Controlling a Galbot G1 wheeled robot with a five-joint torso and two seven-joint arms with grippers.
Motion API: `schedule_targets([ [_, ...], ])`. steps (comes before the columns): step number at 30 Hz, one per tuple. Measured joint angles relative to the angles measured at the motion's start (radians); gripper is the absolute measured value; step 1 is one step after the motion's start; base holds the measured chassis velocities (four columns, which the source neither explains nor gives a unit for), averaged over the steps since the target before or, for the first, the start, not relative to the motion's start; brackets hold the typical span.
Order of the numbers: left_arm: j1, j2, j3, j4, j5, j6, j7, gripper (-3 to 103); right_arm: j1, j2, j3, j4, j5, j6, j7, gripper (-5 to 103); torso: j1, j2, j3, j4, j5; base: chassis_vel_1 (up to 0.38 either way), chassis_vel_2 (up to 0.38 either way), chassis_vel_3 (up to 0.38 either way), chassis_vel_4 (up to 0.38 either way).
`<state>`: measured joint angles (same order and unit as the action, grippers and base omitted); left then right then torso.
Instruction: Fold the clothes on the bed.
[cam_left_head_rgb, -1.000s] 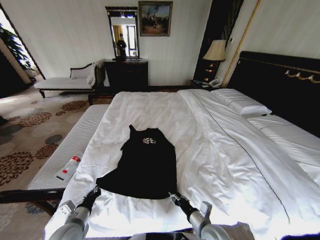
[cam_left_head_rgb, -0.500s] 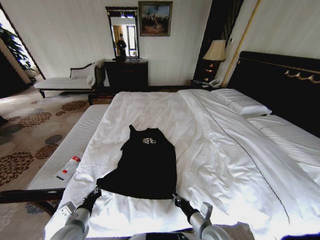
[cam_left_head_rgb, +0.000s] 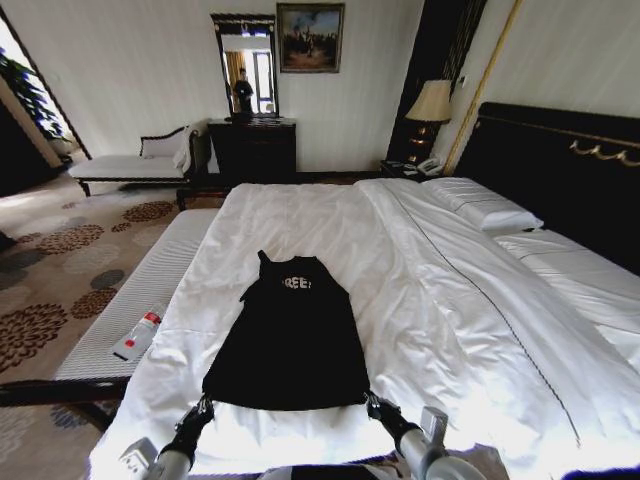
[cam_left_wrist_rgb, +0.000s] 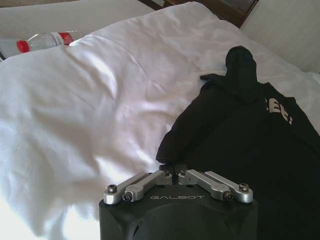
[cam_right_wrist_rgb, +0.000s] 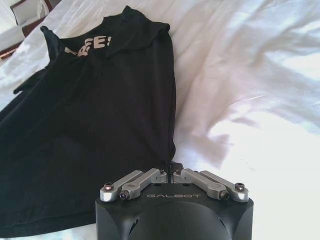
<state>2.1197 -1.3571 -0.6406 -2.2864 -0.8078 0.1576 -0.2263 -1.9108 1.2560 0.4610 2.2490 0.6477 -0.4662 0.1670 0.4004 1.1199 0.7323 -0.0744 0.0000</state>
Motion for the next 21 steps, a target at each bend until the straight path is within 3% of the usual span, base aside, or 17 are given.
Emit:
schedule_targets([
  [10,0.146,-0.001,-0.009,0.006,0.004,-0.110,0.008,0,-0.073,0.006,0.005,0.031,-0.090,-0.052,0.026,1,0.000,0.000,0.000,0.0000,-0.0001,0.000,0.000,0.000,0.000],
  [21,0.235,-0.007,0.073,0.036,0.076,-0.229,-0.013,0,-0.135,0.027,-0.001,0.046,-0.148,-0.074,0.058,1,0.000,0.000,0.000,0.0002,-0.0001,0.000,0.000,0.000,0.000],
])
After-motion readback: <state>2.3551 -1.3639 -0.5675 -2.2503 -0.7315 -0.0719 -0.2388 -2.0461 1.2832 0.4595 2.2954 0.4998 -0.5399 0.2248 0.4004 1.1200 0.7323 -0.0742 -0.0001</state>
